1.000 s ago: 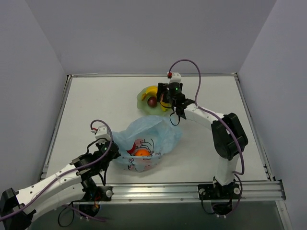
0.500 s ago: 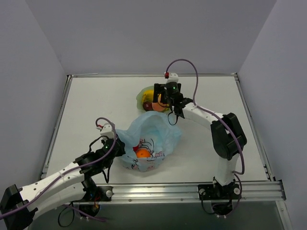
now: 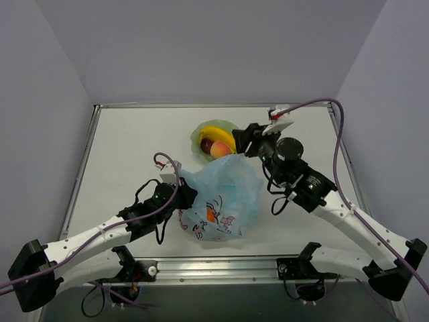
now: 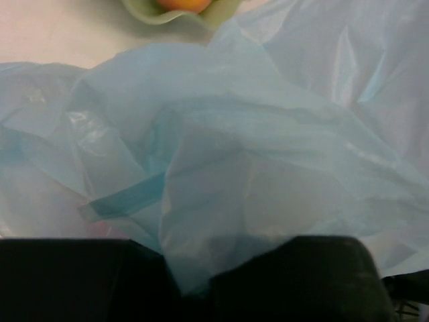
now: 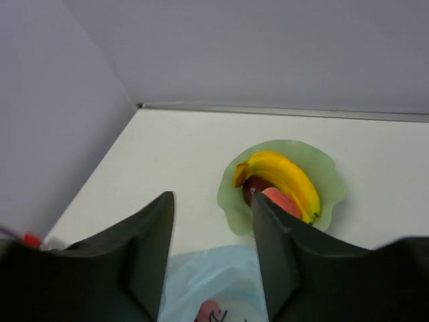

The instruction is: Take the fake fruits out of the plastic bag

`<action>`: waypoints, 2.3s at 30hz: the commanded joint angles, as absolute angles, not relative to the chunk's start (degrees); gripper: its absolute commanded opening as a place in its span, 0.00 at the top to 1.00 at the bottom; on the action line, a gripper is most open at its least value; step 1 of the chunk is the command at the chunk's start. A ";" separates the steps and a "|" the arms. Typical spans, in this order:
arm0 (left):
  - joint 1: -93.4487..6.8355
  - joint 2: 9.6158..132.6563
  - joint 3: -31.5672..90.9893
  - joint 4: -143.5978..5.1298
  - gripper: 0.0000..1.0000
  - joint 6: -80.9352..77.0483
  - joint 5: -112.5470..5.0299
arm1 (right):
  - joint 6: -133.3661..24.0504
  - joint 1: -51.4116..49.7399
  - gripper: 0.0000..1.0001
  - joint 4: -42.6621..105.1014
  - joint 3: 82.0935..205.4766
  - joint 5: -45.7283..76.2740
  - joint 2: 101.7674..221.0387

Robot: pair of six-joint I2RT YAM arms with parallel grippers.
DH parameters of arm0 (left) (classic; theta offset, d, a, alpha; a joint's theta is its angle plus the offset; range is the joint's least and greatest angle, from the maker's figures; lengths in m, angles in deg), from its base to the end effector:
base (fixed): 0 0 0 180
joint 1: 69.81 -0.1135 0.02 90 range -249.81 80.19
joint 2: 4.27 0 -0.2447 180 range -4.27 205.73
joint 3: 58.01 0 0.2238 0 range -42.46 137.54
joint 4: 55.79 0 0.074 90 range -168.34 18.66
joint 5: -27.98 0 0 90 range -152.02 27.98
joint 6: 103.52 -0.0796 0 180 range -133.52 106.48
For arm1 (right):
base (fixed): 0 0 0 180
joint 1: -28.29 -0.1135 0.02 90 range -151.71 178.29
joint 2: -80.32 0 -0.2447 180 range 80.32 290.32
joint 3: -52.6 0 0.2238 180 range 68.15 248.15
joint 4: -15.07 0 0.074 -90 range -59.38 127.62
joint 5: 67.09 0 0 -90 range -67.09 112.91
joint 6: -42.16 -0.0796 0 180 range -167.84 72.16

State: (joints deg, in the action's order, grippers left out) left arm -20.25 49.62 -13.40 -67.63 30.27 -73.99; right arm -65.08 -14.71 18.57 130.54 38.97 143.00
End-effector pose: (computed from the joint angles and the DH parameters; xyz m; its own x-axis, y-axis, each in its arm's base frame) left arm 0.1672 -0.1707 0.2204 -0.5971 -0.3430 -0.7251 0.2851 0.7541 -0.5916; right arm 0.2132 0.1687 0.4205 0.0068 0.3958 -0.9183 -0.4809 0.8065 0.3440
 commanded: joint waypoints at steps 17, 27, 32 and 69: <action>-19.71 24.03 -28.74 -79.60 0.98 43.17 -84.17 | -73.07 -38.85 0.84 19.30 111.48 35.48 150.43; -19.71 26.93 -30.42 -76.18 0.98 43.26 -82.59 | -76.76 -39.12 0.33 23.33 113.50 52.26 158.80; -19.71 29.47 -30.42 -73.71 0.98 42.73 -81.71 | -76.84 -38.42 0.23 23.15 114.38 51.56 164.77; -19.62 39.23 -25.67 -68.88 0.98 38.33 -82.06 | -73.07 -41.32 0.62 28.54 115.26 33.29 136.58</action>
